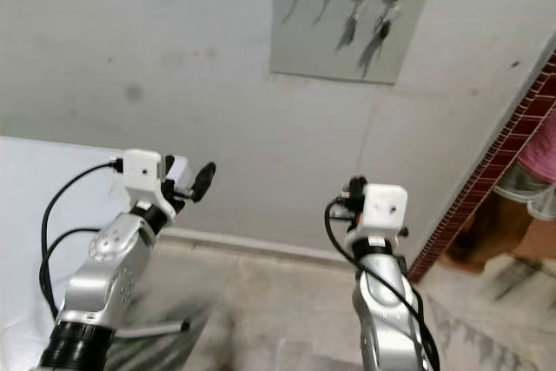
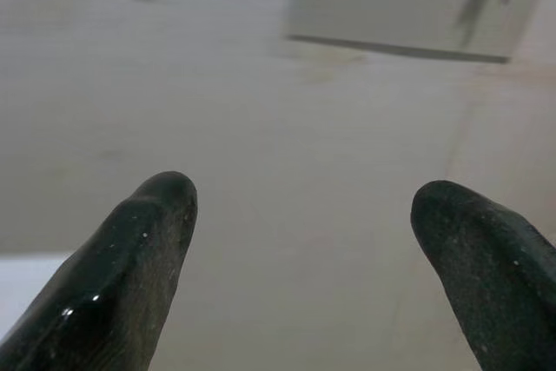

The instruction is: Hang keys on a hook

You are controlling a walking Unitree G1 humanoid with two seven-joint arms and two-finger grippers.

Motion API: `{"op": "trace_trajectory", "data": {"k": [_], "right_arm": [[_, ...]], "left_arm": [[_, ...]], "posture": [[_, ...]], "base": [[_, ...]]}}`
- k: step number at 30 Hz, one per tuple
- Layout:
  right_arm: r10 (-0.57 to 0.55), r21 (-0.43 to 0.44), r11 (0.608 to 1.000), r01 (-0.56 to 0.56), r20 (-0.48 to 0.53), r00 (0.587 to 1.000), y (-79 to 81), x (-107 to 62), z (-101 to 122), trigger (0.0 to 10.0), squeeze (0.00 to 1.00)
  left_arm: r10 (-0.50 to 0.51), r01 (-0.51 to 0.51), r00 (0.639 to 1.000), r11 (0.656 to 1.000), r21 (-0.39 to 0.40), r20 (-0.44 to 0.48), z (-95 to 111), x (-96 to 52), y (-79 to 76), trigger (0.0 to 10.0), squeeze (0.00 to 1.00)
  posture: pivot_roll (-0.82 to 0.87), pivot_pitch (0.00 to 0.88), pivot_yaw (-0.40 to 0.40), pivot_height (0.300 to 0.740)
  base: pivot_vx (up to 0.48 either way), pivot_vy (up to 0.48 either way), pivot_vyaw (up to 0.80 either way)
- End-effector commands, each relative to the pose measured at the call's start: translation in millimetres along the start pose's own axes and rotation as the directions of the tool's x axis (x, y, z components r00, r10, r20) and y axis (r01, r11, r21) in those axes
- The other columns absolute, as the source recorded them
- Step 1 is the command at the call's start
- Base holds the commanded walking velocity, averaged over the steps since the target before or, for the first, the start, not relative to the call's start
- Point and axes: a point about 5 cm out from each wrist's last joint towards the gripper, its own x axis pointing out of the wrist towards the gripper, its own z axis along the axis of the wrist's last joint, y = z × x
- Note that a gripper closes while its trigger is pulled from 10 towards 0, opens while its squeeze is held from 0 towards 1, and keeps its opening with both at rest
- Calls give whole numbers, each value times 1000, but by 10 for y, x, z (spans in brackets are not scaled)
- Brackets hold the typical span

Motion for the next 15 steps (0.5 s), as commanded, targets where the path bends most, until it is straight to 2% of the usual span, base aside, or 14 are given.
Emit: {"op": "trace_trajectory", "data": {"k": [1, 15], "right_arm": [[-16, -7, 1000, 16, 14, 1000, -42, 17, 41, 10000, 0], [-5, -9, 1000, 5, 13, 1000, -21, 15, 35, 10000, 0]], "left_arm": [[-19, 18, 1000, 999, 32, 14, 43, 20, -57, 10000, 0], [-17, 17, 1000, 1000, 26, 14, 27, 17, -72, 10000, 0]], "posture": [[38, 0, 3, 740], [38, 0, 0, 740]], "base": [[465, 0, 0], [461, 0, 0]]}}
